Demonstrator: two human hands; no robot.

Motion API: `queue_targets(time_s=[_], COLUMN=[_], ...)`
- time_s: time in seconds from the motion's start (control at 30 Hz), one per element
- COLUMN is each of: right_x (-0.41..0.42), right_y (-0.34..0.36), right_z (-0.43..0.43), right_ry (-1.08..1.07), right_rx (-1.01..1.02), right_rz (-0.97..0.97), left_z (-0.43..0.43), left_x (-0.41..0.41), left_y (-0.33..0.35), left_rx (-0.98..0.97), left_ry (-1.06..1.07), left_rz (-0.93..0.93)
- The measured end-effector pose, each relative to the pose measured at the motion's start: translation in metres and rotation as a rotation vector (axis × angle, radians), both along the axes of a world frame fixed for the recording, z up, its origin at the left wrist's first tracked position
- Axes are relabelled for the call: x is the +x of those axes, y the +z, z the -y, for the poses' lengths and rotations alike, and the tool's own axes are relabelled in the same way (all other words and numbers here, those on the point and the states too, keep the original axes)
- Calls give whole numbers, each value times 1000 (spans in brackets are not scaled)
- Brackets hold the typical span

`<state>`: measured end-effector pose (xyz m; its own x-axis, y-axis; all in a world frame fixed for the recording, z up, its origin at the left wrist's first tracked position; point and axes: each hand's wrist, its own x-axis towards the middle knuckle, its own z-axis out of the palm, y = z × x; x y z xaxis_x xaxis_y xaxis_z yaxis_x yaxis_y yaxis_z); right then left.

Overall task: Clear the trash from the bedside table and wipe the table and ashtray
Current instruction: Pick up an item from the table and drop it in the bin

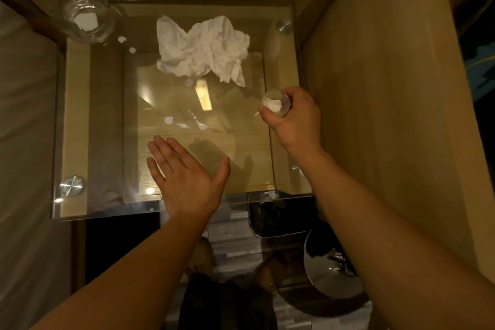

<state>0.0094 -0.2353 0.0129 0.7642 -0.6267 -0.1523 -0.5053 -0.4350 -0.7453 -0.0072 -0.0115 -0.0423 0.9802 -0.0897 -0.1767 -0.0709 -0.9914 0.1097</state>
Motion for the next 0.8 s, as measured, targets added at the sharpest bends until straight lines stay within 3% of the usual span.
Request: queue_targets(time_s=[0.2, 0.47, 0.6, 0.8], right_x=[-45, -186, -234, -249], right_y=[24, 49, 25, -47], right_z=[-1, -33, -55, -59], right_ry=[-92, -282, -357, -282], right_rx=[46, 187, 173, 203], right_rz=[33, -58, -94, -279], left_z=[1, 2, 1, 1], left_x=[0, 0, -1, -1], left_y=[3, 3, 0, -2], left_rx=[-4, -6, -8, -15], left_ry=[-1, 21, 15, 31], left_rz=[-22, 7, 23, 50])
